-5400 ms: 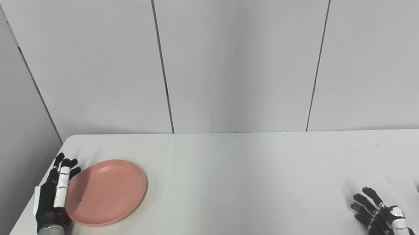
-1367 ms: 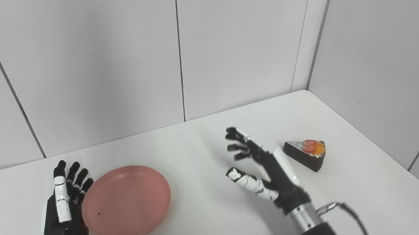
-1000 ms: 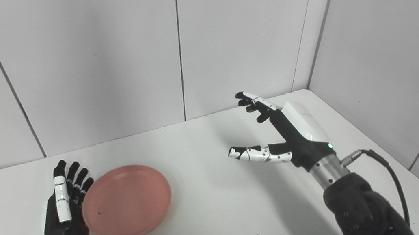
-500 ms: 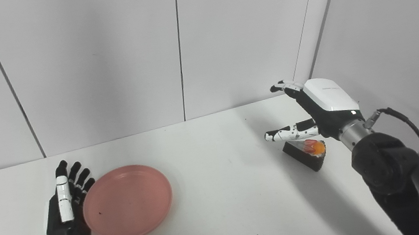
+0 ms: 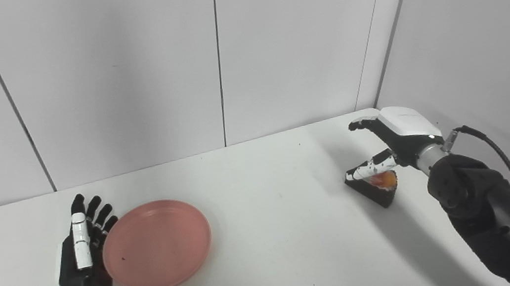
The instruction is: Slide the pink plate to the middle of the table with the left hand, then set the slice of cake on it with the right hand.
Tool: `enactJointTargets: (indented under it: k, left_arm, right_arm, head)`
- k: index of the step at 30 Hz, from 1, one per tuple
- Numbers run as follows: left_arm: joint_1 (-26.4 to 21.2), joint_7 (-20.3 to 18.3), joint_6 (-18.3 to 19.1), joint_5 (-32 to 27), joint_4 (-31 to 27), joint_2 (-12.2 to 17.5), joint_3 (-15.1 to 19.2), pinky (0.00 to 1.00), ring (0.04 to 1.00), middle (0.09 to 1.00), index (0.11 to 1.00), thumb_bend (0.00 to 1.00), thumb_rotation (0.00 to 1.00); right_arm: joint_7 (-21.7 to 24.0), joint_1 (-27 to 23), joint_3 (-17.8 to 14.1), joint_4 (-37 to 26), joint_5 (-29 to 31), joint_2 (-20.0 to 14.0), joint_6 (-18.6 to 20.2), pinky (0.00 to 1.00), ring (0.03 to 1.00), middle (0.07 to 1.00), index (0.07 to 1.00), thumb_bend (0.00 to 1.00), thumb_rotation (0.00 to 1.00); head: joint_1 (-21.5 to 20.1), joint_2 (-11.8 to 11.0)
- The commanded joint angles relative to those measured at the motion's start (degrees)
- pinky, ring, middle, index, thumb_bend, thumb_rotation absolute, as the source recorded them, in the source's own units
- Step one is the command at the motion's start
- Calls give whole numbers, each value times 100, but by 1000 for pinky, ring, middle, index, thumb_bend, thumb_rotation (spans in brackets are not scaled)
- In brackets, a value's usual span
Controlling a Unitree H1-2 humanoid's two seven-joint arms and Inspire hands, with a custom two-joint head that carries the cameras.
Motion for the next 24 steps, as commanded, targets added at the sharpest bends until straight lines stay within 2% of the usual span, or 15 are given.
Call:
enactJointTargets:
  k: [1,5,9,13,18,21,24]
  left_arm:
    - [134,100,299,12,120,-50,11,884,905,942,1000,667,860]
    - [148,50,283,-9,120,-31,15,897,907,941,1000,648,857]
    - [160,53,273,-8,125,-23,21,894,905,942,1000,653,842]
    - [166,23,246,2,138,-15,3,897,906,945,1000,655,849]
    - [176,71,262,47,136,-13,-7,887,902,937,1000,657,847]
    - [193,75,264,44,101,-19,-7,883,899,934,1000,654,842]
    - [215,66,286,40,52,-24,-13,894,907,942,1000,644,841]
  right_arm:
    - [-217,-156,-68,-9,30,-211,-114,651,824,846,811,1000,449]
    - [-240,-120,79,193,2,-133,-42,652,840,865,828,1000,480]
    - [-430,-165,165,733,139,-75,-130,680,853,878,836,1000,503]
    - [-801,-232,284,1425,283,-94,-461,728,861,873,836,1000,531]
    - [-1806,-137,227,1667,293,33,-826,716,833,838,802,1000,492]
    - [-1975,-138,305,1799,302,4,-835,728,837,840,802,1000,487]
    - [-2019,-164,413,1997,280,-72,-829,777,854,850,808,1000,530]
  head:
    - [17,16]
    - [33,49]
    - [15,69]
    - [45,77]
    - [50,83]
    - [50,85]
    - [69,102]
